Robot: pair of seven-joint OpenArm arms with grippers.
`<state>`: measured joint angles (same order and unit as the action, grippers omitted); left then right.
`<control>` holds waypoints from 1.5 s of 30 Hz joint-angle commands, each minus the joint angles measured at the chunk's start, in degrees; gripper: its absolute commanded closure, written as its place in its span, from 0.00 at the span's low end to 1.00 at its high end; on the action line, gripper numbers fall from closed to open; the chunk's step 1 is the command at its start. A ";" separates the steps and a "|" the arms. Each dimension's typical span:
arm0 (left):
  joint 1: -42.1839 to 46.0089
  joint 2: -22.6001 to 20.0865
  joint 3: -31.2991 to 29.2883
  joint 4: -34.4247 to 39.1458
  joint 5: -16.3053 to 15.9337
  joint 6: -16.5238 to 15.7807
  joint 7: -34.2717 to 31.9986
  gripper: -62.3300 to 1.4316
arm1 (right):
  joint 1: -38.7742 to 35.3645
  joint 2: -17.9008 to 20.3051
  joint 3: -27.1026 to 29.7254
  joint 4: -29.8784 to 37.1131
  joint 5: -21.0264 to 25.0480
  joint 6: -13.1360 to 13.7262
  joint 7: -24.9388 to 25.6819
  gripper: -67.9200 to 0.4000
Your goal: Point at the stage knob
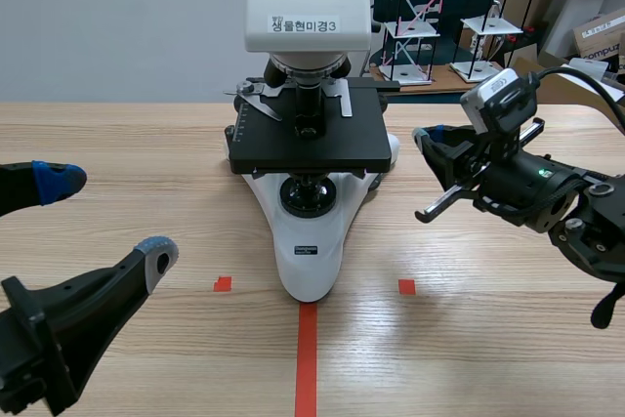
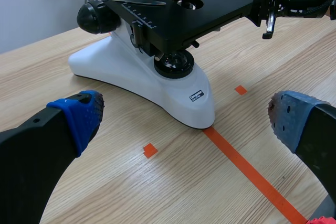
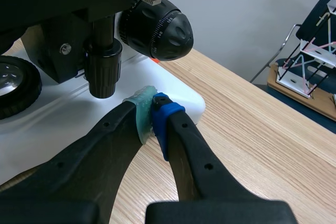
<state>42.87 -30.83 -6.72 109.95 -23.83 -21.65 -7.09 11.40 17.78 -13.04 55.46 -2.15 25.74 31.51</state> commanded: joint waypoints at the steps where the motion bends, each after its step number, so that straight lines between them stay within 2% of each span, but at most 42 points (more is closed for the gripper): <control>1: -0.07 -0.33 -0.33 0.46 -0.37 -0.17 -1.01 0.00 | 0.68 0.61 0.09 1.05 0.76 -0.20 0.96 1.00; 37: -0.07 -0.33 -0.33 0.46 -0.37 -0.15 -1.01 0.00 | 0.68 0.59 0.09 1.05 0.79 -0.20 0.98 1.00; 45: -0.07 -0.33 -0.33 0.46 -0.37 -0.15 -1.03 0.00 | 0.68 -0.35 0.09 1.05 0.79 -0.44 0.98 1.00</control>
<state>42.87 -30.83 -6.72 109.95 -23.83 -21.65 -7.11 11.40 17.45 -13.04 55.46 -2.15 25.52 31.51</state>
